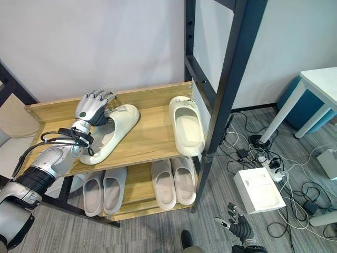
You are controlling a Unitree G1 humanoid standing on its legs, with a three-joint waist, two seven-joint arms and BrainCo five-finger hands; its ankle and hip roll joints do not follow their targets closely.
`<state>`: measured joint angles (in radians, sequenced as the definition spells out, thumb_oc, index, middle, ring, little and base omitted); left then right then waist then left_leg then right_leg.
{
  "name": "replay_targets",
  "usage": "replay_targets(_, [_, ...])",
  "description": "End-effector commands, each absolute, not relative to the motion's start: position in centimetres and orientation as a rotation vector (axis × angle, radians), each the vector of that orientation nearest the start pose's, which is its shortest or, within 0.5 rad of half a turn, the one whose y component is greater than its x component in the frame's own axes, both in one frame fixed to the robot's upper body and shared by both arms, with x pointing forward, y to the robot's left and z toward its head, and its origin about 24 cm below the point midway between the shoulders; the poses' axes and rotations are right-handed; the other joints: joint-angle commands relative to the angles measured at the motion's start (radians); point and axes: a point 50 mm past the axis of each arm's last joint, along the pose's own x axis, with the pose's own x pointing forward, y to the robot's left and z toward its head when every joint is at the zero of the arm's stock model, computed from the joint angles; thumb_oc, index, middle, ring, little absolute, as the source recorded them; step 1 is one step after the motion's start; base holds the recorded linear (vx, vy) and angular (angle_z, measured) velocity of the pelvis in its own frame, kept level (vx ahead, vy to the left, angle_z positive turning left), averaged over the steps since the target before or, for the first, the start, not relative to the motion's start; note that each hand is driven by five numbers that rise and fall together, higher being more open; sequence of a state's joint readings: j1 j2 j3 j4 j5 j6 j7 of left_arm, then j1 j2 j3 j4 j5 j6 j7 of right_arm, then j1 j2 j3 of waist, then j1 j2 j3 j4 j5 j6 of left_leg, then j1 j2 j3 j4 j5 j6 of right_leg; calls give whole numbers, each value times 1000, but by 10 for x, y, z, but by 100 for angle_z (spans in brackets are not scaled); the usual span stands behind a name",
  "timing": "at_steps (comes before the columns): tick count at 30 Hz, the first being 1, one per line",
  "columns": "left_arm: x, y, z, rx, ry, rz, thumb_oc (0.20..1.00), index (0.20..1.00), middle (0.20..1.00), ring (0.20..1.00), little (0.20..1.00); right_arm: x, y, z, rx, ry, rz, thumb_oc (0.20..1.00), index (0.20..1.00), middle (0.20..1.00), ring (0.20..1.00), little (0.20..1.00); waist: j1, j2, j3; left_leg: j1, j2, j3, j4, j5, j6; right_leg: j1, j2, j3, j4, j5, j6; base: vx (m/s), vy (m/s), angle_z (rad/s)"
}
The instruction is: Arrange the slippers neatly on the shoe rack.
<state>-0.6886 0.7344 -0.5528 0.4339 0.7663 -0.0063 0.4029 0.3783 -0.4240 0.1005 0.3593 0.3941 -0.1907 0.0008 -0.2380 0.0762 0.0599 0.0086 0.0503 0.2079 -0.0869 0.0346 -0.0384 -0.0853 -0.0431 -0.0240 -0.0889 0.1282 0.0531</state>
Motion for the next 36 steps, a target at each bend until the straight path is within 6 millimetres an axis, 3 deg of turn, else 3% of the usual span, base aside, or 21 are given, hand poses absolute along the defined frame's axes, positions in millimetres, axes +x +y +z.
replay_targets(1, [367,205,196,1638,-589,222,200,200,200,200,200,129,-268,-56,-68,457,-154,1000,1000,1000,1000,1000,-5,-31,-25,26,19,-53,0,-76,-19,61,-39,8,9,-110,87,-11,-9,-4])
replay_targets(6, [365,194,201,1624,-653,199,200,200,200,200,200,129,-266,-57,-67,459,-150,1000,1000,1000,1000,1000,-4,-31,-29,27,21,-54,0,-75,-20,63,-39,5,10,-111,87,0,0,0])
replay_targets(10, [363,166,203,1622,-739,121,200,200,200,200,200,131,-265,-58,-66,463,-140,1000,1000,1000,1000,1000,-7,-31,-32,27,21,-60,0,-73,-20,66,-38,5,10,-112,87,-7,-8,2])
replay_targets(20, [381,121,204,1683,-768,19,200,200,200,200,200,132,-268,-56,-70,460,-135,1000,1000,1000,1000,1000,-41,-23,-33,30,27,-46,0,-72,-20,58,-32,22,13,-111,87,-6,-10,0])
replay_targets(29, [394,94,195,1695,-725,-14,200,200,200,200,200,139,-274,-55,-90,446,-176,1000,1000,1000,1000,1000,-56,-9,-43,33,32,-37,0,-71,-22,56,-27,31,16,-116,86,3,-23,-5])
replay_targets(30, [395,91,195,1689,-720,-18,868,868,868,868,868,139,-274,-54,-90,444,-180,1000,1000,1000,1000,1000,-57,-8,-44,33,33,-37,0,-71,-23,56,-28,31,17,-117,86,0,0,0])
replay_targets(31, [395,89,196,1679,-712,-21,1000,1000,1000,1000,1000,139,-273,-54,-88,446,-178,1000,1000,1000,1000,1000,-57,-7,-46,34,34,-37,0,-71,-23,56,-27,30,16,-117,86,0,0,0])
replay_targets(36, [396,91,206,1663,-723,-24,1000,1000,1000,1000,1000,140,-273,-54,-80,445,-180,1000,1000,1000,1000,1000,-48,-4,-51,34,32,-44,0,-69,-23,62,-28,22,15,-118,85,2,-4,-3])
